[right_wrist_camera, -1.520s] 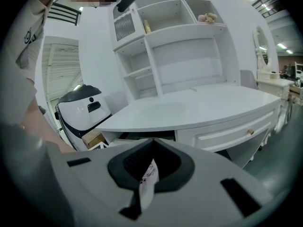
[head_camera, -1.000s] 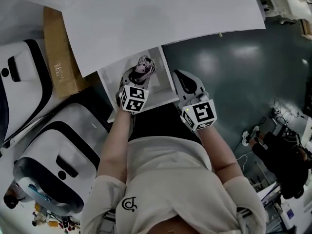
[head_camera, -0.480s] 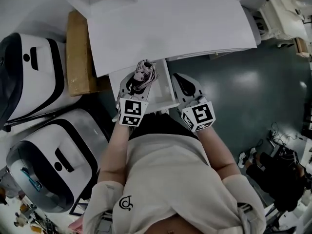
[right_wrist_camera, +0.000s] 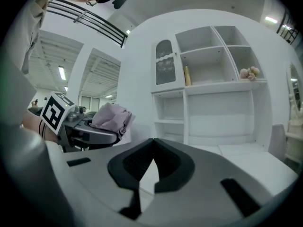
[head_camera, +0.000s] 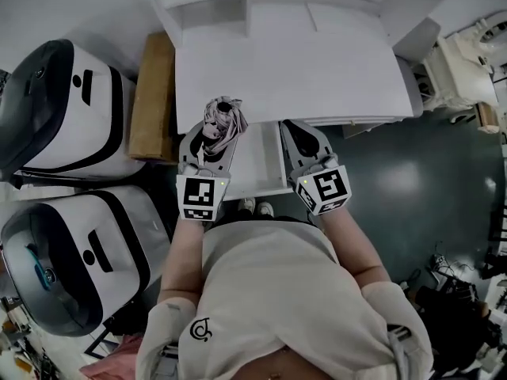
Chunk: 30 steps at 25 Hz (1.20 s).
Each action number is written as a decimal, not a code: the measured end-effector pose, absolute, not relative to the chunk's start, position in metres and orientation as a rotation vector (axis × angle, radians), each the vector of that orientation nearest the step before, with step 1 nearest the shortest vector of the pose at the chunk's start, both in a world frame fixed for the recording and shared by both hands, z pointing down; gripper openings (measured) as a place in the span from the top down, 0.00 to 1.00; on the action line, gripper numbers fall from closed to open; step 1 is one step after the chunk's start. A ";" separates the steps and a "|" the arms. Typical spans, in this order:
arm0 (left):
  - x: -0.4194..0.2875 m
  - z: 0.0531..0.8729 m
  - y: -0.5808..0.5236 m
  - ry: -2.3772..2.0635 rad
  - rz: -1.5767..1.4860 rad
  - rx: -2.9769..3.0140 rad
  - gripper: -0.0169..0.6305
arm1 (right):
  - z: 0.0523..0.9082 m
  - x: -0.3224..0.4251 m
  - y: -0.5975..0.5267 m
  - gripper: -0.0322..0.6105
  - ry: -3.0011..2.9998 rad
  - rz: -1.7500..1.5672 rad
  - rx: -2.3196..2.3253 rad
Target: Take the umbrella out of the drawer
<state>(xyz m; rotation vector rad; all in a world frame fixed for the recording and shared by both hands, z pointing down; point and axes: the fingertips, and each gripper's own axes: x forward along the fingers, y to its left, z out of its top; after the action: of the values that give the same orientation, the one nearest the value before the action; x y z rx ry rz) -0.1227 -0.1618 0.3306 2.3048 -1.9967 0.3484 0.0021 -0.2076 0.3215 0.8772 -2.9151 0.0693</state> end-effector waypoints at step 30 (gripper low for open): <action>-0.179 0.231 -0.101 -2.337 0.111 2.198 0.61 | 0.265 -0.019 -0.189 0.95 -3.025 -0.043 0.776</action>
<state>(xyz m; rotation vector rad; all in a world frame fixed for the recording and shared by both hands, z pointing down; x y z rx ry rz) -0.1786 -0.1014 0.2313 2.1977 -2.3368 0.1113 -0.0188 -0.1890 0.2646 0.7763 -3.0251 -0.0426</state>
